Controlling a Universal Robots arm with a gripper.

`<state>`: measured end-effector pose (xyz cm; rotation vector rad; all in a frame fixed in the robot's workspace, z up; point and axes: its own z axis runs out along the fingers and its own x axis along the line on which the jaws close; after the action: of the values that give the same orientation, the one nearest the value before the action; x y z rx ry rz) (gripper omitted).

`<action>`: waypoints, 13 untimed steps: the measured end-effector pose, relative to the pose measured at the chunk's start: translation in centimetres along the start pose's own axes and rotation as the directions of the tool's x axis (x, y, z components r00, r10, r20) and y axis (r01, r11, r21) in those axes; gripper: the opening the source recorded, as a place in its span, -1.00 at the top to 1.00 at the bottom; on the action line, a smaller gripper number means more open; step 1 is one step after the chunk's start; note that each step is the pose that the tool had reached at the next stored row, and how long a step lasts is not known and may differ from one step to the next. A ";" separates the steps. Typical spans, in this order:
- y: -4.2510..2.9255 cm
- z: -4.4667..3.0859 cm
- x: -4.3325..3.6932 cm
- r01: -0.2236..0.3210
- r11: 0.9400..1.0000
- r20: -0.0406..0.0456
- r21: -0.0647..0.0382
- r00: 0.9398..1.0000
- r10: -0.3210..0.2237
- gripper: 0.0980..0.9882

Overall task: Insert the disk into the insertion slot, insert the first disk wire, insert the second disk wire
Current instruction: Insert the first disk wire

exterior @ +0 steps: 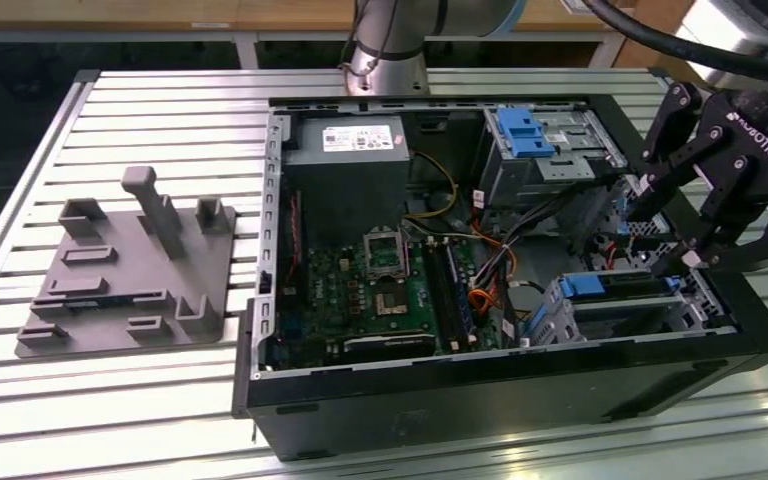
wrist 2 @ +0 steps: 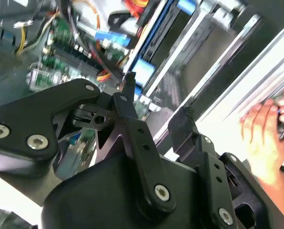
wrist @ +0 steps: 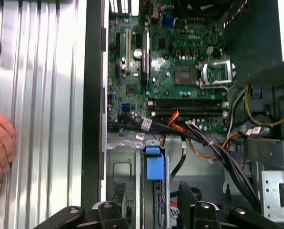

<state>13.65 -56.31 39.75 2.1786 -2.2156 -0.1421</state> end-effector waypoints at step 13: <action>0.05 0.49 -3.41 -0.002 0.997 0.001 0.081 1.000 0.001 -0.03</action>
<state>13.62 -52.88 39.41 2.2172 -2.2621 -0.0546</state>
